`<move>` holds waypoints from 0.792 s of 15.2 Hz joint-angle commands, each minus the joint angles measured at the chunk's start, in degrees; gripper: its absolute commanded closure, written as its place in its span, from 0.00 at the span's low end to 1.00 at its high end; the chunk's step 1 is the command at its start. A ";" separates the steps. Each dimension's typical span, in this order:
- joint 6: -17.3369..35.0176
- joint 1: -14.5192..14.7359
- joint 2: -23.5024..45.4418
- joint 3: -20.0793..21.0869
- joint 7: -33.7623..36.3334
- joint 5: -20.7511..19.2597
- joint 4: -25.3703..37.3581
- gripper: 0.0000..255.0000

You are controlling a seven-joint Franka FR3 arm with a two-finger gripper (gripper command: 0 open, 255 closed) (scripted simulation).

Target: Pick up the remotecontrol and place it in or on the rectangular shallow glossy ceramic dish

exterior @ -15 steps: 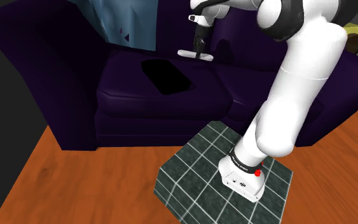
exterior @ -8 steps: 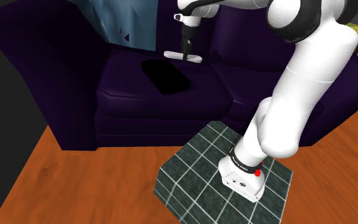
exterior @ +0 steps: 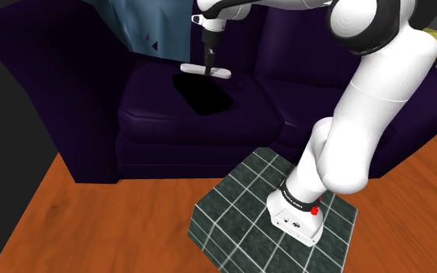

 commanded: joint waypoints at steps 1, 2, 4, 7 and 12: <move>1.14 0.22 0.48 0.24 0.37 0.32 -0.72 1.00; 1.86 0.18 0.72 0.27 0.25 0.49 -1.25 1.00; 3.28 0.11 1.24 0.33 -0.01 0.87 -2.25 1.00; 5.39 -0.03 2.12 0.45 -0.45 1.52 -3.66 1.00; 8.83 -0.33 3.84 0.73 -1.33 2.81 -5.74 1.00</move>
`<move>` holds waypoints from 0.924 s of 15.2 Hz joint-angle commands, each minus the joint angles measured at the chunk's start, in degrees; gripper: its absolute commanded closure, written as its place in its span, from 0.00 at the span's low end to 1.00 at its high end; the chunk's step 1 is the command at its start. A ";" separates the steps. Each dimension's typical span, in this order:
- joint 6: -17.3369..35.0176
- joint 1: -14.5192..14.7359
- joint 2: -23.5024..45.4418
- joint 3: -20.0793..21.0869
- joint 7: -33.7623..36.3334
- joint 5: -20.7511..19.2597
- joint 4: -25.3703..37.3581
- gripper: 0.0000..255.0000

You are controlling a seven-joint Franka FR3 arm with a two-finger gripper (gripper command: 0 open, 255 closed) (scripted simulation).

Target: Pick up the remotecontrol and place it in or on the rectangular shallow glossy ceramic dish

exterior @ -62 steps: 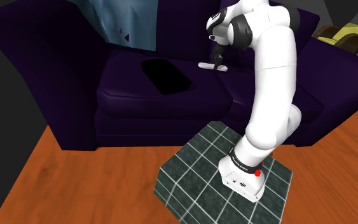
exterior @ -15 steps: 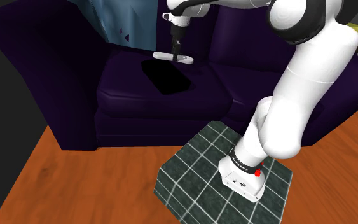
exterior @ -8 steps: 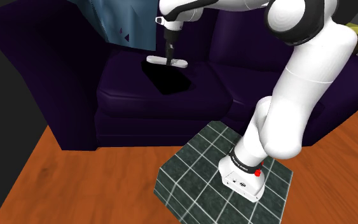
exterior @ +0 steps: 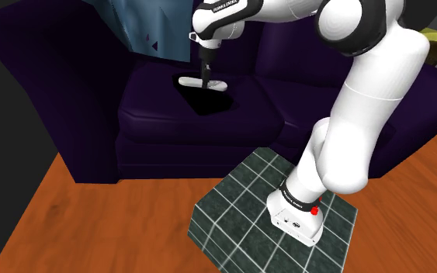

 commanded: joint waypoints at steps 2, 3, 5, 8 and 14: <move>1.62 -0.19 1.08 0.21 -0.48 0.81 -0.70 1.00; 1.62 -0.19 1.08 0.21 -0.49 0.81 -0.70 1.00; 1.62 -0.19 1.09 0.21 -0.49 0.81 -0.69 1.00; 1.62 -0.19 1.09 0.21 -0.49 0.81 -0.69 1.00; 1.58 -0.21 1.11 0.20 -0.51 0.83 -0.64 0.00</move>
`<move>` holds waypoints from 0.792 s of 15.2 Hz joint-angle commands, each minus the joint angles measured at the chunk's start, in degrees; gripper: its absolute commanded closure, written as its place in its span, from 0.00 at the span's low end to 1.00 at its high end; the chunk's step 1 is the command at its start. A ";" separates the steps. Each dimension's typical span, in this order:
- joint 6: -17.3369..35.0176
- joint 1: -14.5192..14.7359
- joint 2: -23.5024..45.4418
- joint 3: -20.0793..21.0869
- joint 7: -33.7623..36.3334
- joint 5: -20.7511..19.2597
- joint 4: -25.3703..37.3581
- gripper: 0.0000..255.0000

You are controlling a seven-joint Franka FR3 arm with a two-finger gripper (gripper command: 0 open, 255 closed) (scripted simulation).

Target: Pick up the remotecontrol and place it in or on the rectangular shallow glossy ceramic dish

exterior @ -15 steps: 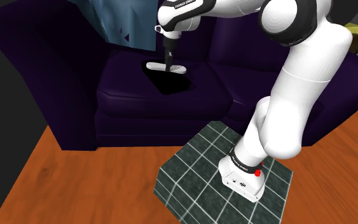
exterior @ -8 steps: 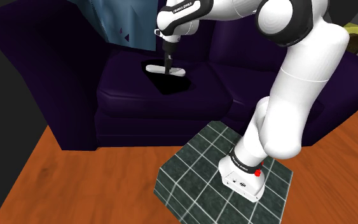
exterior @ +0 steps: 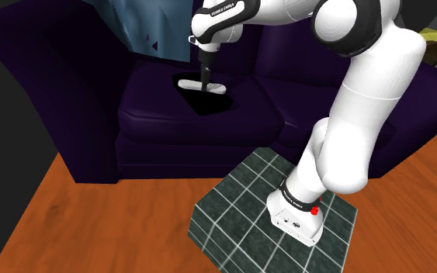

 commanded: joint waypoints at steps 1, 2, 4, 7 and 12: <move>0.03 0.02 -0.02 0.00 0.02 -0.01 -0.05 0.00; -1.69 0.18 -0.88 -0.18 0.47 -0.68 0.98 0.00; -5.20 0.43 -2.37 -0.45 1.24 -1.81 3.31 0.00; -6.61 0.50 -2.88 -0.53 1.50 -2.20 4.31 0.00; -6.61 0.50 -2.87 -0.52 1.50 -2.19 4.32 0.00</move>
